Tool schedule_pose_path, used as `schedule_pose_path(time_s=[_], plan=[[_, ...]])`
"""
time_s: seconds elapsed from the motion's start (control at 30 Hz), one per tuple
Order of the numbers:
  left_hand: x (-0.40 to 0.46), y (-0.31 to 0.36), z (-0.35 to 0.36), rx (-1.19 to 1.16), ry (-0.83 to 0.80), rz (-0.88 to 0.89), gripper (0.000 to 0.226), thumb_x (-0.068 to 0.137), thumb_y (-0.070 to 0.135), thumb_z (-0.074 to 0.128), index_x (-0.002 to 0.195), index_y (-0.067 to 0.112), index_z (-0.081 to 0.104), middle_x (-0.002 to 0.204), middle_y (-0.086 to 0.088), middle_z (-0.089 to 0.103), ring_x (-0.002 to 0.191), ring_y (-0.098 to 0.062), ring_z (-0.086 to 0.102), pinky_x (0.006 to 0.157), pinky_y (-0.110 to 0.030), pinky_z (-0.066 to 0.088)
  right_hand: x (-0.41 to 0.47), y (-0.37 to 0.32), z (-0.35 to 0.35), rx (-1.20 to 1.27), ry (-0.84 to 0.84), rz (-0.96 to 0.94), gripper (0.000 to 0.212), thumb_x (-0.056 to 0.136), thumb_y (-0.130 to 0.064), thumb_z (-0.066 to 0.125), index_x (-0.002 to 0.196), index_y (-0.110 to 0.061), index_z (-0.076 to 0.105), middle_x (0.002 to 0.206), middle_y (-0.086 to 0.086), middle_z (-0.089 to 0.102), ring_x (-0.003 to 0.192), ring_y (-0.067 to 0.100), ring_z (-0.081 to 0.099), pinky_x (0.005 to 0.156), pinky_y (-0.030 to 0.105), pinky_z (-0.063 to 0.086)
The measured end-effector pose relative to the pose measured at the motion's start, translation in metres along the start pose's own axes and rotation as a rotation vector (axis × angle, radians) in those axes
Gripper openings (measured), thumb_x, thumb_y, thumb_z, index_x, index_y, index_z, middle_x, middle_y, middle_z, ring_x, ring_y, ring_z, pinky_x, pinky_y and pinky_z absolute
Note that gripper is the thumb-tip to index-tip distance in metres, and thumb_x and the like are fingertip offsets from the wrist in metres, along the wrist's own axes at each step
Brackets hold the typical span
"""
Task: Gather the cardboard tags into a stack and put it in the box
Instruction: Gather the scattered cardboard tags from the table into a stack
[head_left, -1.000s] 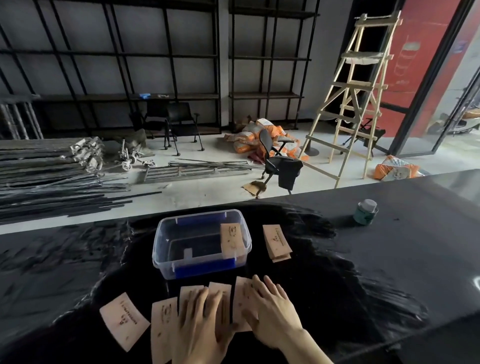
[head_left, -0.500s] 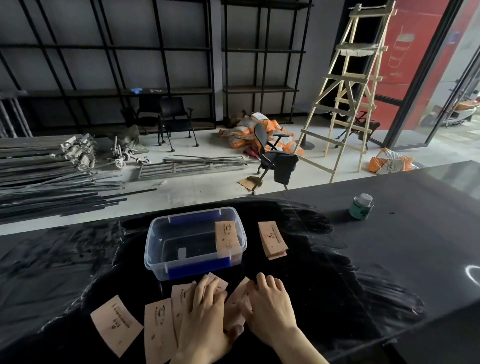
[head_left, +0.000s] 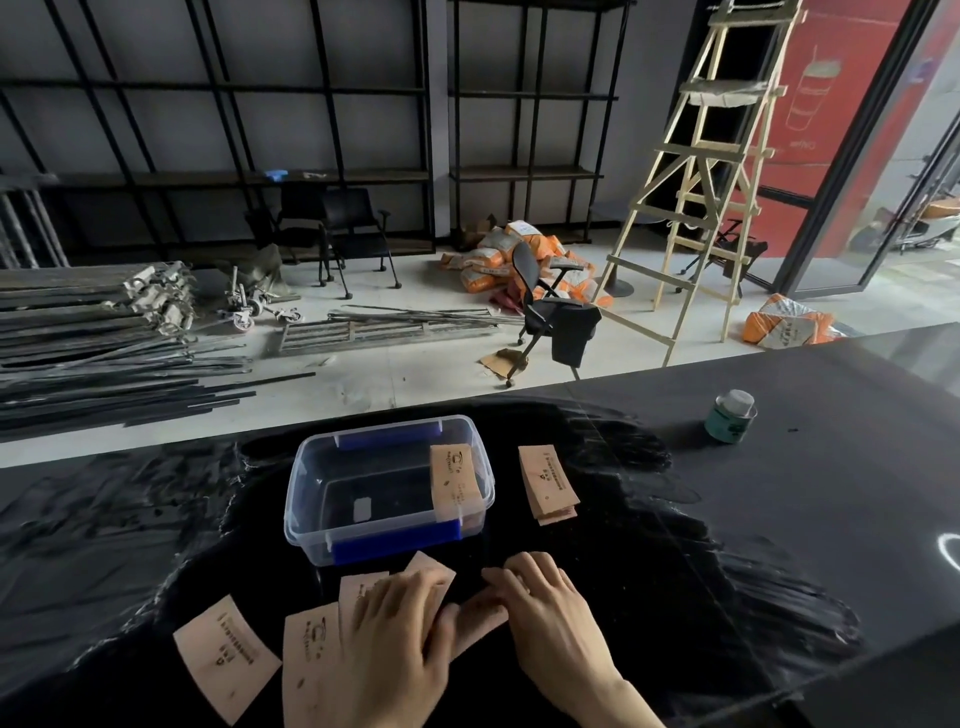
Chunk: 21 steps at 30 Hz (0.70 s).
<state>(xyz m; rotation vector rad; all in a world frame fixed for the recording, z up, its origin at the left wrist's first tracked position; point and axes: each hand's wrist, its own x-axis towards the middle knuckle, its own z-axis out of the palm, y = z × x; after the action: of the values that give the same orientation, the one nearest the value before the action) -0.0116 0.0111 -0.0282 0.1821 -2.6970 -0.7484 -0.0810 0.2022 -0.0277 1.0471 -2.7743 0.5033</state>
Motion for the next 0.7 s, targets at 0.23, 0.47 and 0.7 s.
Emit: schedule_pose_path(time_s=[0.23, 0.47, 0.7], plan=[[0.009, -0.002, -0.023, 0.251, -0.265, -0.276, 0.071, 0.084, 0.052, 0.066, 0.146, 0.042, 0.034, 0.146, 0.013, 0.049, 0.136, -0.015, 0.041, 0.116, -0.037, 0.032, 0.000, -0.002, 0.005, 0.039, 0.045, 0.005, 0.057, 0.079, -0.013, 0.076, 0.133, -0.024, 0.059, 0.119, -0.003, 0.063, 0.112, 0.020, 0.060, 0.078, 0.029, 0.059], [0.015, -0.002, -0.025, -0.132, -0.150, -0.319, 0.048, 0.087, 0.017, 0.077, 0.110, 0.051, 0.051, 0.112, 0.016, 0.063, 0.093, 0.003, 0.062, 0.081, -0.015, 0.052, -0.001, 0.002, 0.006, 0.078, 0.048, 0.002, 0.050, 0.086, -0.016, 0.070, 0.134, -0.022, 0.060, 0.126, -0.002, 0.064, 0.120, 0.022, 0.059, 0.078, 0.030, 0.062], [0.019, 0.008, -0.009, -0.407, -0.192, -0.160, 0.042, 0.098, 0.003, 0.059, 0.101, 0.045, 0.067, 0.102, 0.027, 0.071, 0.100, 0.001, 0.068, 0.091, -0.025, 0.057, -0.003, -0.002, 0.009, 0.131, 0.073, 0.017, 0.075, 0.096, -0.022, 0.065, 0.161, -0.021, 0.027, 0.160, -0.001, 0.044, 0.141, 0.017, 0.045, 0.101, 0.026, 0.054]])
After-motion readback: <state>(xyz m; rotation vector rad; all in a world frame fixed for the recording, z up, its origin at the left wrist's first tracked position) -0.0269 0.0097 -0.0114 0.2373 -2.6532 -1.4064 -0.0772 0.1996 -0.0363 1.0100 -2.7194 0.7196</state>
